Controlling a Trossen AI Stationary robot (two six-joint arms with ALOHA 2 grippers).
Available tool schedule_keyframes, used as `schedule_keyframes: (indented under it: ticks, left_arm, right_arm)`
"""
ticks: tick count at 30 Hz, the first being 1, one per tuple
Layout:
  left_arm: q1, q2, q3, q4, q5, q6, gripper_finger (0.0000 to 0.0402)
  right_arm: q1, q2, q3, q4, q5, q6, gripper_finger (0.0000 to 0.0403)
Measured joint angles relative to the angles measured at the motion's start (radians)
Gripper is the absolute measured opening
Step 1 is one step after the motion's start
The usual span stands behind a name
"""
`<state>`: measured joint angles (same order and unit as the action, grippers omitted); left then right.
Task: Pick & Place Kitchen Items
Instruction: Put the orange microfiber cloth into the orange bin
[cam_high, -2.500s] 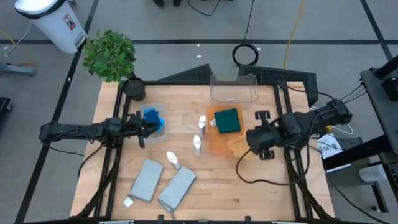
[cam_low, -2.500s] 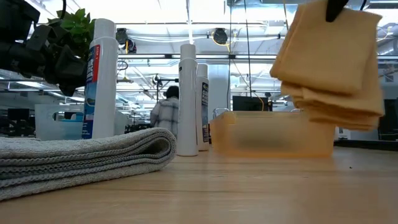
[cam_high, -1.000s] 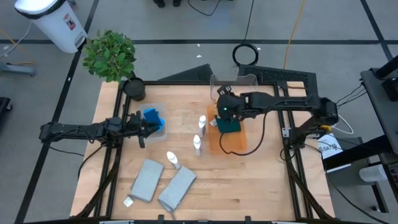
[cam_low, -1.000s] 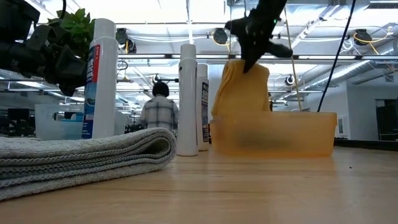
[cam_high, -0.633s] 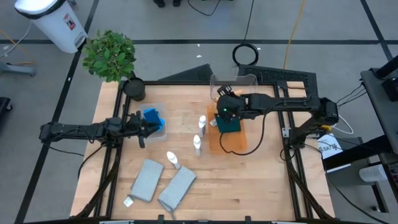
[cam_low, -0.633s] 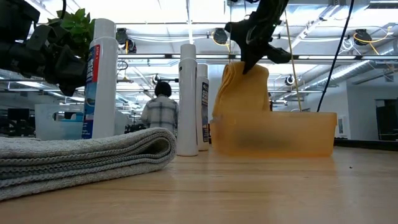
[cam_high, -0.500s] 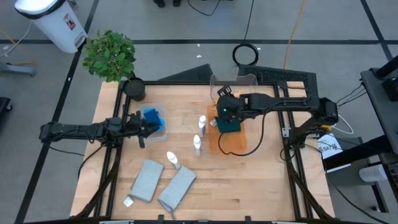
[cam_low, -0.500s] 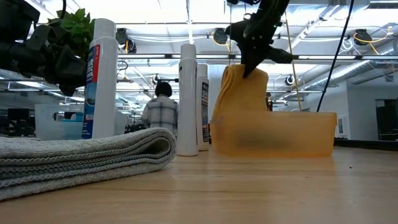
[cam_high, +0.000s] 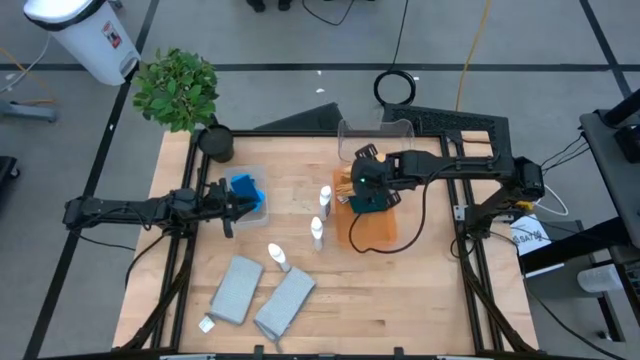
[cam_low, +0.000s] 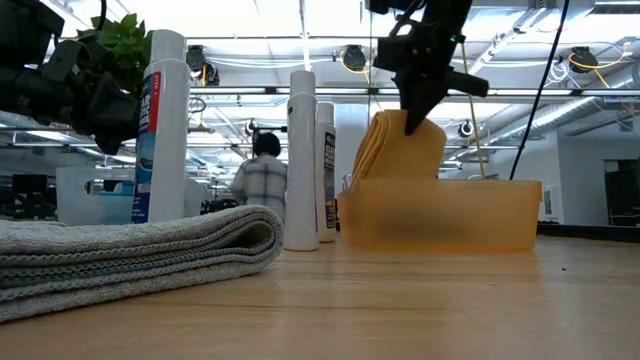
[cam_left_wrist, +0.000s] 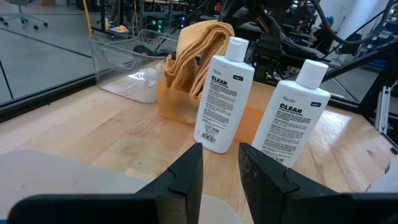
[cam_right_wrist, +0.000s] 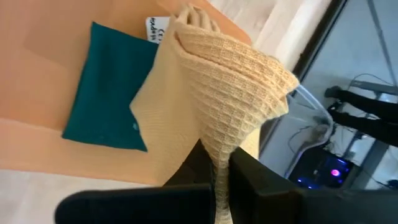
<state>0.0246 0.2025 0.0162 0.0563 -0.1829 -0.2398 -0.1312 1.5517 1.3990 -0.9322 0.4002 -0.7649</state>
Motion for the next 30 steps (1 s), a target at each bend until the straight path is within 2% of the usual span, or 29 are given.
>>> schedule_keyframes:
  ticks: [7, 13, 20, 30]
  left_arm:
    - [0.0, 0.0, 0.0, 0.0, 0.0, 0.0, 0.0108]
    - [0.0, 0.0, 0.0, 0.0, 0.0, 0.0, 0.0108]
    - [0.0, 0.0, 0.0, 0.0, 0.0, 0.0, 0.0108]
    - [0.0, 0.0, 0.0, 0.0, 0.0, 0.0, 0.0108]
  right_arm:
    - [0.035, 0.0, 0.0, -0.033, -0.027, 0.034, 0.0]
    - [0.059, 0.0, 0.0, -0.035, -0.172, 0.137, 0.0]
    - [0.068, 0.0, -0.006, -0.04, -0.282, 0.266, 0.0]
    - [0.068, 0.0, -0.155, 0.031, -0.327, 0.274, 0.0]
